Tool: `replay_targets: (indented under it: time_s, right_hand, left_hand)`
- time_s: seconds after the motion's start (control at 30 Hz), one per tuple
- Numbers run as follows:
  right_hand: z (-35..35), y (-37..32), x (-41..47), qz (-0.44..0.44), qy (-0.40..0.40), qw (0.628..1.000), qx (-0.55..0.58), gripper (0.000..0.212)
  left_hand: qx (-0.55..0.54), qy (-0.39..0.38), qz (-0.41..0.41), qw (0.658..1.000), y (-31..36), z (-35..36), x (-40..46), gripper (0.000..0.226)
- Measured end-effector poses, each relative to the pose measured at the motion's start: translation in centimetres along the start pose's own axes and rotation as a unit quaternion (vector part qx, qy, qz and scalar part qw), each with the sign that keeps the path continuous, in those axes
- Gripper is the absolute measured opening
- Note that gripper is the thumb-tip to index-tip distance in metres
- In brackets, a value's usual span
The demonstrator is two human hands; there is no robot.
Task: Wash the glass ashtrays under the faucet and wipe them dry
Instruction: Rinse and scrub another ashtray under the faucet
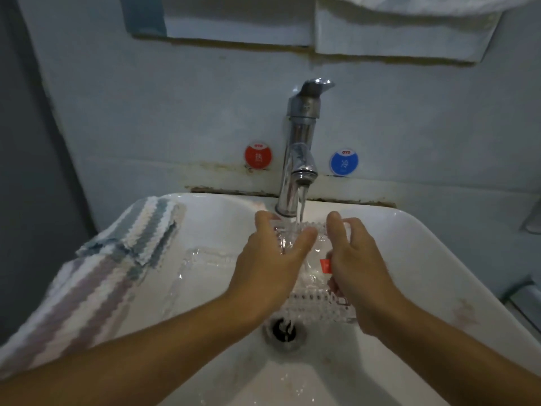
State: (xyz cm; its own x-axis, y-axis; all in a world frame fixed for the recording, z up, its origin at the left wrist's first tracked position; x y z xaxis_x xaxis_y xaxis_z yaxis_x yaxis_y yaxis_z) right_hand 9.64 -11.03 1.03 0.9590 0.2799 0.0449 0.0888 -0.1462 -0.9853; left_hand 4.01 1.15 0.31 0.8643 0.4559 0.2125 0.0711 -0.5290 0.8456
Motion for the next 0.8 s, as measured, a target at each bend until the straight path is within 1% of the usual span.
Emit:
replay_targets:
  time_s: [0.07, 0.1, 0.2, 0.23, 0.3, 0.37, 0.4, 0.5, 0.6, 0.63, 0.7, 0.73, 0.8]
  right_hand:
    - [0.3, 0.2, -0.2, -0.012, -0.021, 1.0, -0.007, 0.034]
    - [0.6, 0.3, -0.2, -0.024, -0.042, 0.999, -0.01, 0.038]
    - [1.6, -0.1, -0.4, -0.071, -0.107, 0.991, -0.048, 0.066]
    - [1.8, -0.1, -0.4, -0.075, -0.115, 0.989, -0.049, 0.067]
    - [1.7, 0.1, -0.4, -0.071, -0.104, 0.992, -0.02, 0.051]
    - [1.1, 0.0, -0.3, -0.065, -0.067, 0.996, 0.008, 0.033]
    - [0.8, 0.0, -0.1, -0.059, -0.051, 0.997, 0.019, 0.028]
    - [-0.2, -0.3, 0.6, -0.012, -0.027, 0.998, 0.061, 0.025]
    - [-1.3, -0.3, 1.2, 0.039, -0.013, 0.995, 0.086, 0.023]
    - [-1.5, -0.3, 1.5, 0.045, -0.01, 0.995, 0.089, 0.025]
    - [-1.8, -0.3, 1.7, 0.044, -0.006, 0.996, 0.074, 0.029]
    - [-1.8, -0.4, 1.6, 0.04, -0.009, 0.997, 0.064, 0.03]
    - [-1.2, -0.6, 1.2, 0.026, -0.036, 0.998, 0.05, 0.029]
  left_hand:
    - [-0.01, 0.013, -0.024, 1.0, -0.2, -0.2, 0.0, 0.046]
    - [-0.023, 0.019, -0.046, 0.999, -0.3, -0.5, 0.1, 0.04]
    - [-0.061, 0.037, -0.104, 0.992, -0.8, -1.4, 0.7, 0.039]
    - [-0.074, 0.033, -0.121, 0.989, -1.0, -1.5, 0.8, 0.04]
    - [-0.082, 0.017, -0.138, 0.987, -1.1, -1.3, 0.6, 0.042]
    - [-0.08, 0.003, -0.131, 0.988, -0.8, -0.9, 0.2, 0.045]
    - [-0.084, -0.004, -0.121, 0.989, -0.7, -0.7, 0.1, 0.048]
    - [-0.095, -0.048, -0.066, 0.992, -0.1, 0.1, 0.0, 0.063]
    - [-0.104, -0.091, -0.017, 0.99, 0.2, 0.8, -0.2, 0.084]
    - [-0.098, -0.098, -0.006, 0.99, 0.4, 0.9, -0.3, 0.091]
    - [-0.081, -0.085, -0.007, 0.993, 0.4, 1.0, -0.6, 0.099]
    - [-0.082, -0.069, -0.015, 0.994, 0.4, 1.0, -0.7, 0.094]
    - [-0.109, -0.031, -0.05, 0.992, 0.3, 0.5, -0.8, 0.065]
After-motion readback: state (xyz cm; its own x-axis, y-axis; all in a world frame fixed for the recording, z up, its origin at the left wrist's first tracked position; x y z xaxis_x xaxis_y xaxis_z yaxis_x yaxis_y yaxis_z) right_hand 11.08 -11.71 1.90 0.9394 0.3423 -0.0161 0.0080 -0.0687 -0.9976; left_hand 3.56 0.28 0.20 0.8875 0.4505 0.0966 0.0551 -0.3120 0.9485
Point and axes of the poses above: each hand's wrist, its own x-axis towards the middle knuckle, its own z-axis out of the palm, y = z × x, the point moved 5 cm from there along x, towards the middle knuckle, and after that the axes turned 6 degrees about x, right-handed, at the moved point
